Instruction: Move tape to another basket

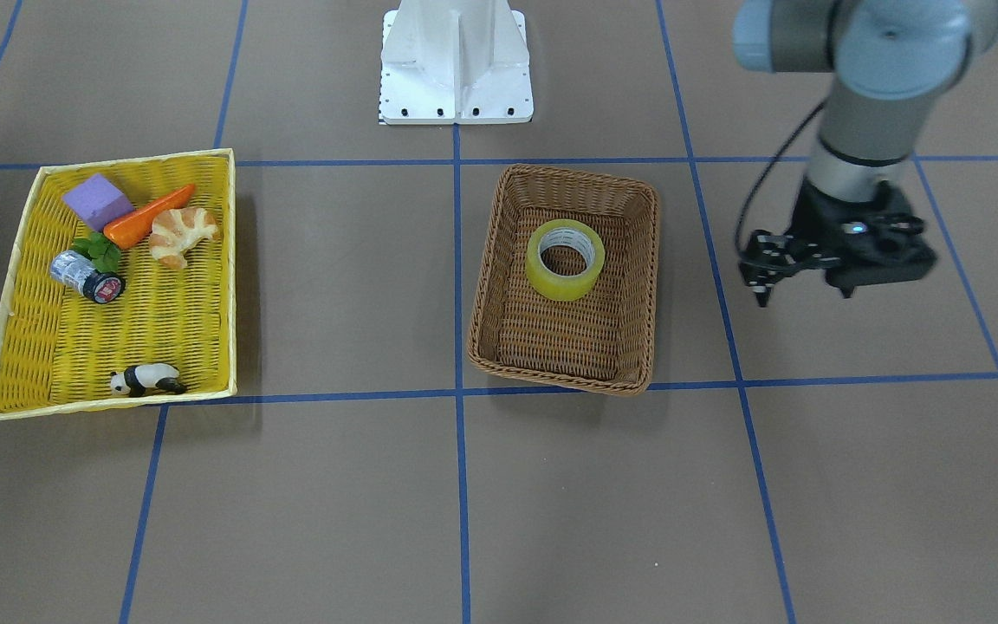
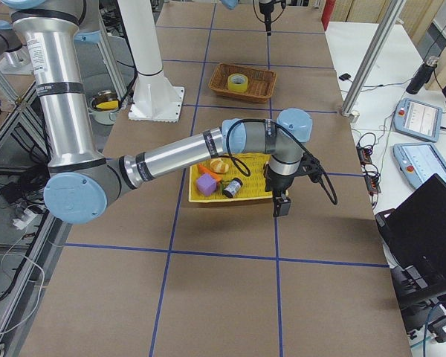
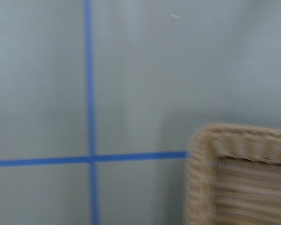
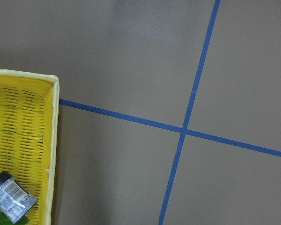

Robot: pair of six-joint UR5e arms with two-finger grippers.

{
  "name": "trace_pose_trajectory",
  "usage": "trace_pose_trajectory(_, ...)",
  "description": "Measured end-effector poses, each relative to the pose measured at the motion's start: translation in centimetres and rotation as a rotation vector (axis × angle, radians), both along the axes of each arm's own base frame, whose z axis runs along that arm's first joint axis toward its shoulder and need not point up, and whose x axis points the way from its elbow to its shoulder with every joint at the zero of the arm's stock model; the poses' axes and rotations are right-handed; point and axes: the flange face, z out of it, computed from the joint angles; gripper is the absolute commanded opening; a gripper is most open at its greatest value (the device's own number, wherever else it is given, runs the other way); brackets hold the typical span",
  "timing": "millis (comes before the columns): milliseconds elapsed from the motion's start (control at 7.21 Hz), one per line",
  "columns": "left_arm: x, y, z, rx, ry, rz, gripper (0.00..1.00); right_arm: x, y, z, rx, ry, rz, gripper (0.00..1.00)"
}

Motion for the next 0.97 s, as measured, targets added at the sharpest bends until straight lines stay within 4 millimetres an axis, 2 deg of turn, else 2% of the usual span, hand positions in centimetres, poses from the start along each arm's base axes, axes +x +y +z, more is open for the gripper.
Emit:
trace_pose_trajectory(139, -6.0, -0.2, 5.6, -0.023, 0.007, 0.032, 0.98, 0.2, 0.1, 0.2, 0.004, -0.003, 0.006, 1.00)
trace_pose_trajectory(277, -11.2, -0.3, 10.9, -0.072, 0.039, 0.057, 0.98, 0.4, 0.1, 0.2, 0.004, -0.011, 0.012, 1.00)
trace_pose_trajectory(416, -15.7, -0.7, 15.4, -0.131, 0.079, 0.050, 0.98, 0.5, 0.2, 0.3, 0.000, -0.031, 0.018, 1.00)
trace_pose_trajectory(555, -19.5, -0.9, 18.9, -0.151, 0.091, 0.052, 0.98, 0.9, 0.7, 0.6, -0.011, -0.067, 0.027, 1.00)
trace_pose_trajectory(832, -24.3, -0.6, 23.1, -0.116, 0.077, 0.113, 0.98, 1.5, 1.8, 1.4, -0.033, -0.124, 0.043, 1.00)
trace_pose_trajectory(971, -25.2, -0.6, 23.9, -0.106, 0.075, 0.128, 0.98, 1.5, 2.0, 1.5, -0.036, -0.131, 0.047, 1.00)
